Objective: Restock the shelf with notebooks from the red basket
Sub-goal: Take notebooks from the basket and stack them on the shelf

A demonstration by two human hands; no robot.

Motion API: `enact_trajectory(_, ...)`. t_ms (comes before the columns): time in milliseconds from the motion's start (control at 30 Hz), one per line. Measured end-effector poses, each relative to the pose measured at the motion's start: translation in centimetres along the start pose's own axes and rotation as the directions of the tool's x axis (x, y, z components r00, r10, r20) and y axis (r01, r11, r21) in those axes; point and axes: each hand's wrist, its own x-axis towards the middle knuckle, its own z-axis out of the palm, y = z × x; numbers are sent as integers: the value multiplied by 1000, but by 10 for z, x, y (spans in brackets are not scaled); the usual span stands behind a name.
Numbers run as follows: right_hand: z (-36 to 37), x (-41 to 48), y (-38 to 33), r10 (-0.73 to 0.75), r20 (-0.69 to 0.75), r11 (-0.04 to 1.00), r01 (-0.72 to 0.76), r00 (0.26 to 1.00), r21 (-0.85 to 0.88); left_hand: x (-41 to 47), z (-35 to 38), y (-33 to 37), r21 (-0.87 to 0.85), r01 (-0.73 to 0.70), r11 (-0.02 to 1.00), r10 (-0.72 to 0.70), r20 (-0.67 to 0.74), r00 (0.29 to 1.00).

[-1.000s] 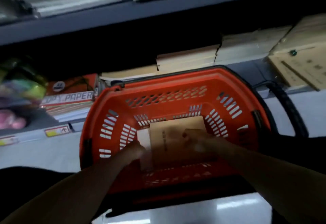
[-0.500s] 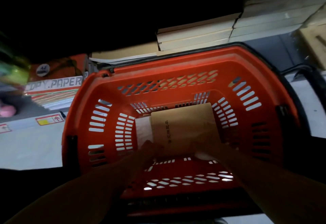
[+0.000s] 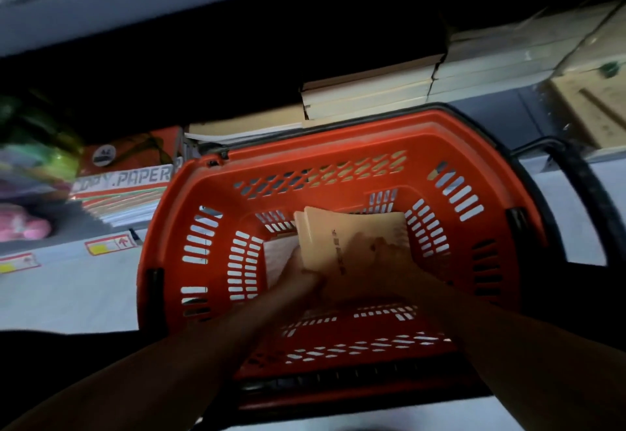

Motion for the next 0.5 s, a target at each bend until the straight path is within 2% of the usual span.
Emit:
enact_trajectory(33,2,2,5,38,25,997,-39,999,66,-2,5,4,72,-69,995,68,10,998)
enact_trajectory(67,-3,7,2,159,83,960,-173,984,221,-7,7,12,151,-107,983,105,15,994)
enact_trajectory(100,-11,7,-6,209,-47,968,-200,977,149,-9,7,17,237,-135,962,135,19,991)
enact_trajectory(167,-54,2,-12,236,-70,963,-224,969,147,-17,-1,39,353,-197,915,190,55,980)
enact_trajectory(233,-98,-7,-17,256,-139,947,-220,957,235,-28,-18,73,439,-326,837,273,181,945)
enact_trajectory(333,-149,-29,-22,213,-39,937,-193,976,291,-57,-43,132,408,-485,773,359,348,866)
enact_trajectory(433,-176,-54,-34,86,71,952,-103,994,289,-90,-61,183,351,-543,763,414,380,827)
enact_trajectory(500,-193,-69,-47,-26,39,940,11,999,341,-107,-73,208,414,-627,659,506,372,778)
